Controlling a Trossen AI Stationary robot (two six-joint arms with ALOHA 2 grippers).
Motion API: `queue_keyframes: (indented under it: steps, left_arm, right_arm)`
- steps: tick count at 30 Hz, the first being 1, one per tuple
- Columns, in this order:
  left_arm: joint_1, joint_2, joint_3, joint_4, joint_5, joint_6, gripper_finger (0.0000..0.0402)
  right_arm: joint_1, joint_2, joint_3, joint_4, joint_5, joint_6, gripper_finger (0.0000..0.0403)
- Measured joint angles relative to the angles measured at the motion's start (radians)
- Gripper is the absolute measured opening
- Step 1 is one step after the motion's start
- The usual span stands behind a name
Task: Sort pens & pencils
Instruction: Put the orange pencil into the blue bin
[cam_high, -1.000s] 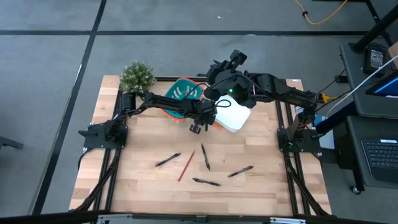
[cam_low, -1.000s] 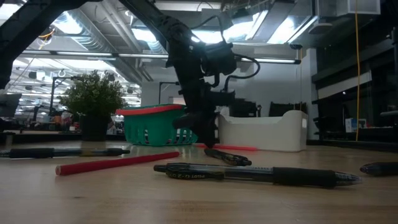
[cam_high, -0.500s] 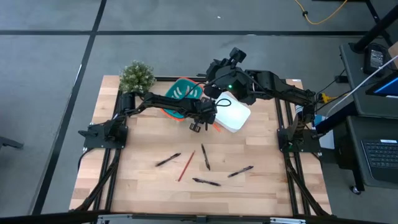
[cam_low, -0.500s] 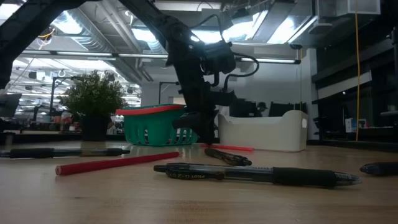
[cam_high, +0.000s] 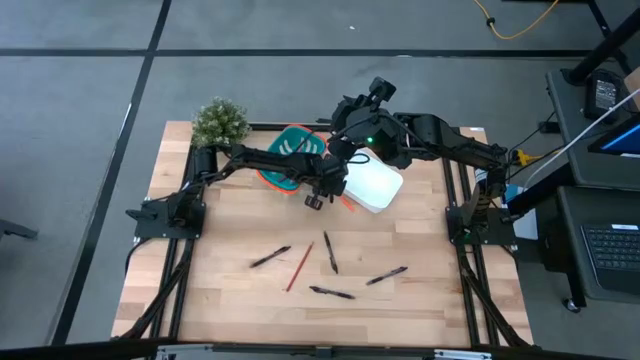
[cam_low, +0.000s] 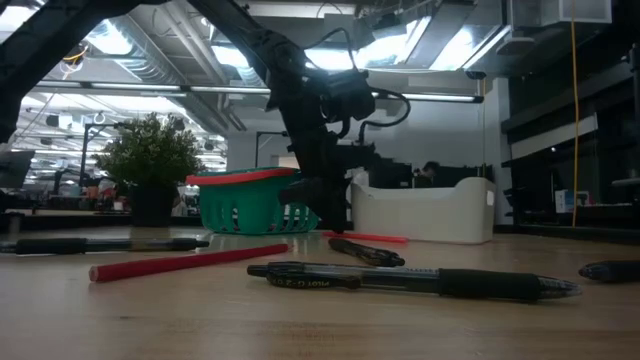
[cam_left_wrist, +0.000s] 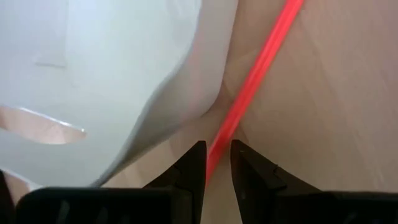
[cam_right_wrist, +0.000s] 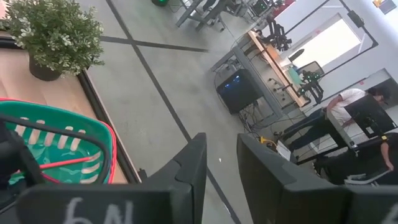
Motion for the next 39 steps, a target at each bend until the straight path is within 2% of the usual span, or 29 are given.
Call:
queue_keyframes:
  steps: [12, 39]
  left_arm:
    - [0.022, 0.0, 0.0, -0.001, 0.096, 0.011, 0.0069]
    - [-0.013, 0.024, 0.005, -0.031, 0.097, 0.023, 0.0069]
  right_arm:
    - [0.0, 0.0, 0.0, 0.0, 0.0, 0.001, 0.009]
    - [0.0, 0.0, 0.0, 0.002, -0.001, 0.001, 0.009]
